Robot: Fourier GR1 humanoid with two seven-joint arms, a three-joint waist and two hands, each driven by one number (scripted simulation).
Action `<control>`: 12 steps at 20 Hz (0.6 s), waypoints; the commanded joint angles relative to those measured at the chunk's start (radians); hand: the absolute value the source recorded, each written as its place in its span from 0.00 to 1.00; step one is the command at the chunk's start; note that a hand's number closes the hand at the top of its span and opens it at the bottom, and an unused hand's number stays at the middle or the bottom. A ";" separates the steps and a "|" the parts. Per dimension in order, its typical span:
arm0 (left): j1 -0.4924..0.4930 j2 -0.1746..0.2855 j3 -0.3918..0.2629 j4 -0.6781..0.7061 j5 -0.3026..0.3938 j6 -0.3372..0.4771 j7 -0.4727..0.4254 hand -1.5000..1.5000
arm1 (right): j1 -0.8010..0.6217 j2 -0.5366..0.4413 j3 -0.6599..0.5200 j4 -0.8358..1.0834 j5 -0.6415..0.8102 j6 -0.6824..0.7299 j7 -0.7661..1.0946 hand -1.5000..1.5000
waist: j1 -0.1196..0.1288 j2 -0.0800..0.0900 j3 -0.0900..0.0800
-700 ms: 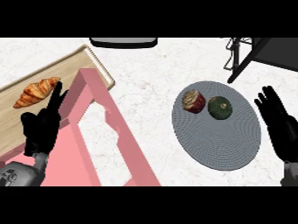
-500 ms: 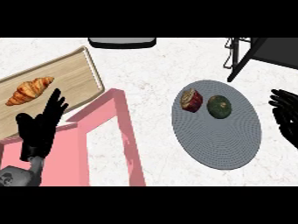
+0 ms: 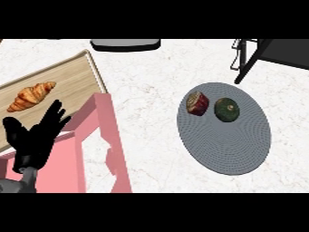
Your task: Pick the squash from the placemat and place it in the tiered shelf
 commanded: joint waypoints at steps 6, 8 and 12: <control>0.022 -0.051 -0.019 0.087 -0.001 -0.032 0.042 0.50 | 0.106 -0.104 0.066 -0.261 -0.001 0.169 0.128 0.00 | 0.009 0.008 -0.009; -0.026 -0.040 -0.001 0.113 -0.011 -0.027 0.066 0.50 | 0.130 -0.122 0.093 -0.353 0.005 0.186 0.210 0.00 | 0.002 0.008 -0.009; 0.016 -0.068 -0.028 0.109 -0.031 -0.037 0.031 0.50 | 0.065 -0.181 0.154 -0.482 0.056 0.172 0.449 0.00 | 0.020 0.010 -0.010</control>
